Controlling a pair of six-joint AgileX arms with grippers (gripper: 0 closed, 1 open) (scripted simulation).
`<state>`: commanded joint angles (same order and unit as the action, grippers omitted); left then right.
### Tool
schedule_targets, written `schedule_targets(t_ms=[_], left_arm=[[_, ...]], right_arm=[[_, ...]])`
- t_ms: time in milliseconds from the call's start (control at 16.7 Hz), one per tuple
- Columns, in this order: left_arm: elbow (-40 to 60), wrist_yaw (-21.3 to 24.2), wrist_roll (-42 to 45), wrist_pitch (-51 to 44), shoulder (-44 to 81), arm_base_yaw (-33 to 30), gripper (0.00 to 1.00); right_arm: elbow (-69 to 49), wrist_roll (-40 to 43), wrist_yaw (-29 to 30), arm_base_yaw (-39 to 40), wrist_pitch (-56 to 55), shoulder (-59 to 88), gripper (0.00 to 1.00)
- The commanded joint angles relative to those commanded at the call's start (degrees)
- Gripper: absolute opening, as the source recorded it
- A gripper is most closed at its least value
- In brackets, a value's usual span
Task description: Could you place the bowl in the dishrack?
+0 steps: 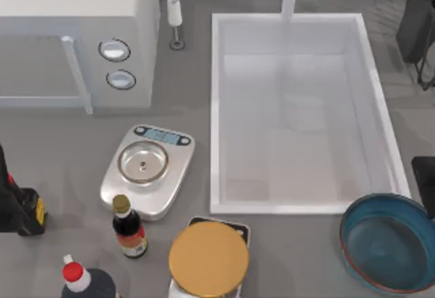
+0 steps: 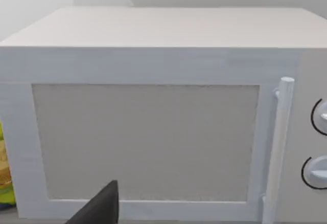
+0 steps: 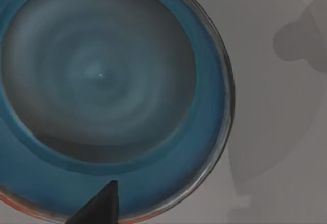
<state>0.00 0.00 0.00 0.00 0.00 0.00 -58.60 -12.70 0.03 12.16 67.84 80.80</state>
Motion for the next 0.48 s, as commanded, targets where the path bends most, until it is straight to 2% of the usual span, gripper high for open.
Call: schedule_targets(t_ms=[480], left_arm=[[0.0,0.0,0.0,0.0,0.0,0.0,1.00]], right_arm=[[13.4,-0.4,0.0,0.4,-20.6,6.7,1.00]])
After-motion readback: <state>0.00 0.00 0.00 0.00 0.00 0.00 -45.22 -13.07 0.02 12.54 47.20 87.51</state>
